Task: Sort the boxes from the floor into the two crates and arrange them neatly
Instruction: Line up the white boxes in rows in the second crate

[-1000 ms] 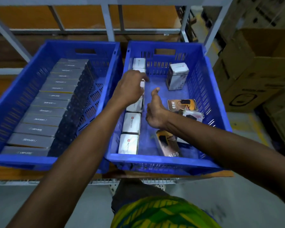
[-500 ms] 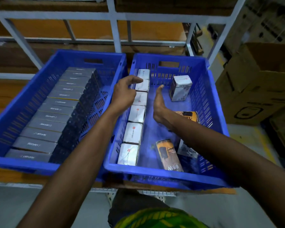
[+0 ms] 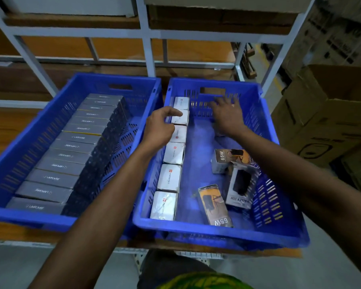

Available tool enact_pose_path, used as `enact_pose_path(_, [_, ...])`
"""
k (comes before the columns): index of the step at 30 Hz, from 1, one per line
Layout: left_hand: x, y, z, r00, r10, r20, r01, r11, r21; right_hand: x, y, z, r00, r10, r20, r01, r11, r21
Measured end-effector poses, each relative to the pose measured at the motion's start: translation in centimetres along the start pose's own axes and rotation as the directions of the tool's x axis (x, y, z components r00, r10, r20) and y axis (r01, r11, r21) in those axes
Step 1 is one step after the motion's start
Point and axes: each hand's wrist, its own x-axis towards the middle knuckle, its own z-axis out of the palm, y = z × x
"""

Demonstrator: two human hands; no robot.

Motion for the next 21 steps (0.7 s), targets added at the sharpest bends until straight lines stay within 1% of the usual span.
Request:
enact_pose_path(1, [-0.2,0.0,-0.1,1.000,-0.007,0.004,0.007,1.000,-0.014,0.1,1.1,0.1,0.999,0.046,0.020,-0.045,0.996,-0.076])
enact_pose_path(2, [-0.4,0.1,-0.1,1.000,-0.013,0.016,0.014,1.000,-0.023,0.0,2.1,0.1,0.993,0.095,0.065,-0.090,0.993,-0.070])
enact_pose_path(3, [-0.7,0.2,0.0,0.999,-0.021,0.028,0.022,0.999,-0.031,0.2,3.0,0.2,0.979,0.138,0.151,-0.134,0.990,-0.037])
enact_pose_path(5, [-1.4,0.5,0.3,0.998,-0.042,0.049,0.043,0.999,-0.020,1.0,4.5,0.4,0.932,0.139,0.335,-0.160,0.987,0.034])
enact_pose_path(6, [-1.6,0.7,0.5,0.998,-0.044,0.050,0.043,0.999,0.018,1.3,5.0,0.5,0.924,0.117,0.364,-0.148,0.987,0.059])
enact_pose_path(8, [-1.6,0.7,0.8,0.999,-0.013,0.041,0.008,0.991,0.137,1.5,5.2,0.3,0.945,0.101,0.311,-0.122,0.991,0.050])
enact_pose_path(10, [-0.7,1.1,0.7,0.996,0.029,0.080,-0.052,0.951,0.305,1.6,5.1,-0.3,0.960,0.099,0.260,-0.093,0.995,-0.036])
enact_pose_path(12, [1.0,1.7,0.7,0.988,0.059,0.143,-0.119,0.879,0.462,1.8,5.1,-1.3,0.948,0.107,0.299,-0.082,0.992,-0.094])
enact_pose_path(13, [2.0,2.0,0.8,0.984,0.058,0.168,-0.135,0.858,0.495,2.0,5.2,-1.7,0.943,0.113,0.312,-0.096,0.993,-0.067])
enact_pose_path(14, [2.7,2.4,0.9,0.981,0.054,0.186,-0.141,0.857,0.496,2.3,5.2,-2.0,0.941,0.128,0.312,-0.135,0.991,0.001])
enact_pose_path(16, [3.6,2.9,1.1,0.972,0.085,0.221,-0.171,0.897,0.408,2.7,4.8,-2.4,0.947,0.185,0.262,-0.245,0.945,0.217])
enact_pose_path(18, [3.9,2.5,1.4,0.962,0.107,0.251,-0.188,0.927,0.324,3.1,3.2,-2.5,0.950,0.245,0.193,-0.306,0.849,0.431])
enact_pose_path(20, [4.2,1.9,1.7,0.959,0.088,0.268,-0.174,0.932,0.317,3.6,1.3,-2.1,0.946,0.289,0.146,-0.318,0.747,0.583])
enact_pose_path(21, [4.5,1.6,1.8,0.958,0.079,0.275,-0.171,0.929,0.327,4.0,0.4,-1.9,0.944,0.305,0.125,-0.313,0.710,0.631])
